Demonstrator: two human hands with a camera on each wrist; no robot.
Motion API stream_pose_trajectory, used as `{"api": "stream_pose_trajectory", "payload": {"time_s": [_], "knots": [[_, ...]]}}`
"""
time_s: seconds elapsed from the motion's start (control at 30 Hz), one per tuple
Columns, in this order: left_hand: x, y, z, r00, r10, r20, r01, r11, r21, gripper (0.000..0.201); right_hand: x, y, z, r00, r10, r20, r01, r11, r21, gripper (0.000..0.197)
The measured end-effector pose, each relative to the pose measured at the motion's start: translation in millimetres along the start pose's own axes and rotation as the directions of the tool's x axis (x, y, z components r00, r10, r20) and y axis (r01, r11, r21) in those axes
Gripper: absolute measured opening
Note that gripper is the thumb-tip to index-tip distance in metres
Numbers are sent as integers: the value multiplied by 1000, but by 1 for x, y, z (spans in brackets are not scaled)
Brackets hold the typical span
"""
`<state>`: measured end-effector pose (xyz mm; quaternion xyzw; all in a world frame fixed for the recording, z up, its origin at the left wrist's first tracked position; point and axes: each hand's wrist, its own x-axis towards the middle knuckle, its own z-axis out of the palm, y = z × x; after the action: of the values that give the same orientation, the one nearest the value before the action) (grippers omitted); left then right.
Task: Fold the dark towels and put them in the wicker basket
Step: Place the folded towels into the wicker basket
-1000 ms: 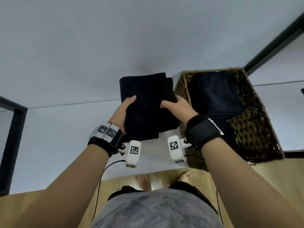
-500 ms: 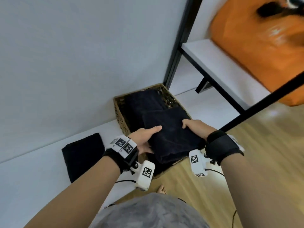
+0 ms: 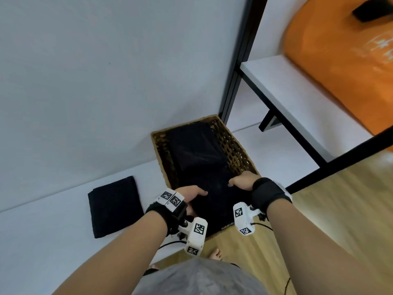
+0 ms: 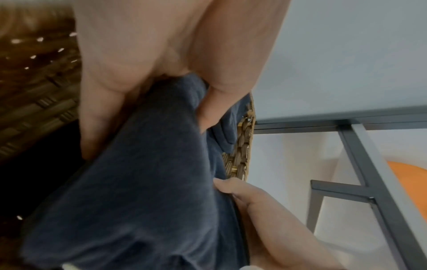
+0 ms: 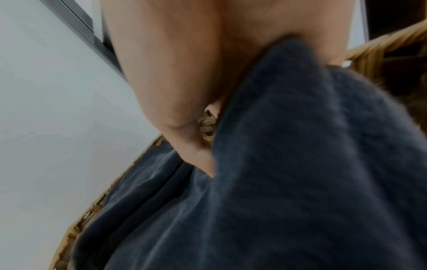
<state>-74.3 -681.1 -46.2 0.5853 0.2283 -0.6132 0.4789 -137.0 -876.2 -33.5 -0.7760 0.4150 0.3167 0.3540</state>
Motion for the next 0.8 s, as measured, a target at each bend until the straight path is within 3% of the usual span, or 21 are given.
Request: {"api": "stream_pose_trajectory", "payload": {"time_s": [0.1,0.27,0.37,0.43,0.47,0.53,0.6,0.7,0.8], "knots": [[6,-2,6,993,53,-104,-41,993,114,44,14,3,4,1000,19,13,-19,998,-54,54],[7,4,15,945,162,-285,-52,932,357,55,23,1,5,996,56,63,-44,983,-178,60],[9,14,18,865,269,-423,16,829,560,59,25,-10,-1,998,-6,-59,-5,979,-201,64],[10,19,23,774,357,-524,14,817,577,59,28,-20,-2,990,-98,-102,78,979,-187,44],[11,20,27,743,391,-542,-9,817,577,59,30,-25,1,991,-121,-59,111,983,-145,32],[16,19,35,763,402,-506,-49,817,575,58,31,-31,9,985,-116,126,123,991,-45,25],[20,16,43,826,366,-428,-39,796,604,63,33,-31,15,961,-84,264,92,996,-15,51],[30,19,49,887,307,-344,21,719,695,76,42,-28,22,947,-46,319,54,998,-16,73],[33,27,50,901,302,-312,10,704,710,58,49,-26,23,940,-29,341,51,997,-55,78]]}}
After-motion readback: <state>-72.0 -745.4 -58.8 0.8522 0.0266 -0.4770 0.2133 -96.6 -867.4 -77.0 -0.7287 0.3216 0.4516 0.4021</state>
